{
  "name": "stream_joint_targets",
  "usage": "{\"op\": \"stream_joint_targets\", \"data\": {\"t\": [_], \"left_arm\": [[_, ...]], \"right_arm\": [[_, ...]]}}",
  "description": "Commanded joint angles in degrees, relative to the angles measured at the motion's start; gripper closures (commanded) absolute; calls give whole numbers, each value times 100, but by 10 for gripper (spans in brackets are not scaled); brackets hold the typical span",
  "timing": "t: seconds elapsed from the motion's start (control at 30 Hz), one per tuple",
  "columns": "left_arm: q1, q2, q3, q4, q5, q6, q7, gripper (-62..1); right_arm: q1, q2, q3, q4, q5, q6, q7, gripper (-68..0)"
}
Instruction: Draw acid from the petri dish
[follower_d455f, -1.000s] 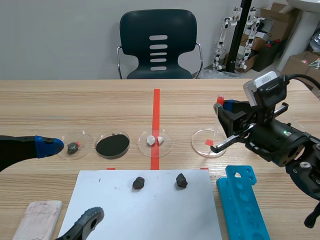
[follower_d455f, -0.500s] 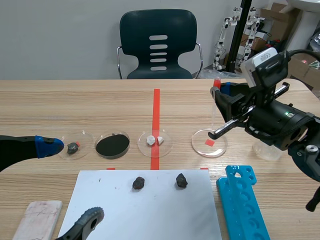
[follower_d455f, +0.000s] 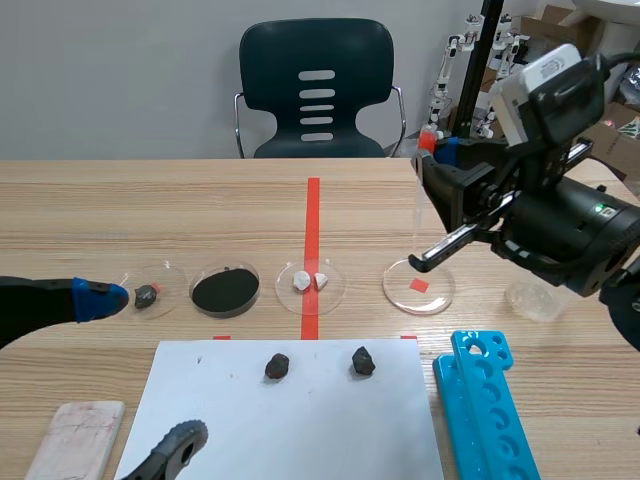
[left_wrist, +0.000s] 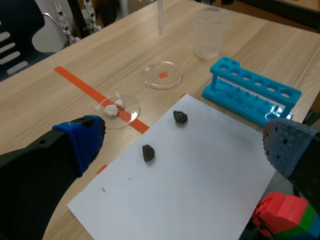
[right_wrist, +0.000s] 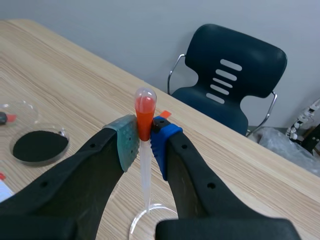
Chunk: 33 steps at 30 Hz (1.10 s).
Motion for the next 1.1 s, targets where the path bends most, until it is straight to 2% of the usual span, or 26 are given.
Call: {"op": "stream_joint_targets", "data": {"t": [0.0, 0.37, 0.53, 0.6, 0.83, 1.07], "left_arm": [[-15, 26, -11, 61, -59, 11, -46, -623], [-15, 26, -11, 61, 221, 11, -52, -623], [-15, 28, -11, 61, 219, 11, -52, -623], [-15, 28, -11, 61, 219, 11, -52, -623], [-15, 28, -11, 61, 219, 11, -52, -623], [-15, 28, -11, 61, 216, 11, -52, -623]], "right_arm": [[-55, 90, 48, 227, 144, 68, -20, -79], [-916, 90, 48, 1449, 560, 190, -632, -79], [-1285, 90, 46, 1875, 634, 234, -680, -79], [-1397, 90, 46, 2011, 643, 352, -750, -79], [-1829, 90, 42, 2413, 662, 485, -780, -79], [-2096, 90, 42, 2632, 660, 487, -774, -79]]}}
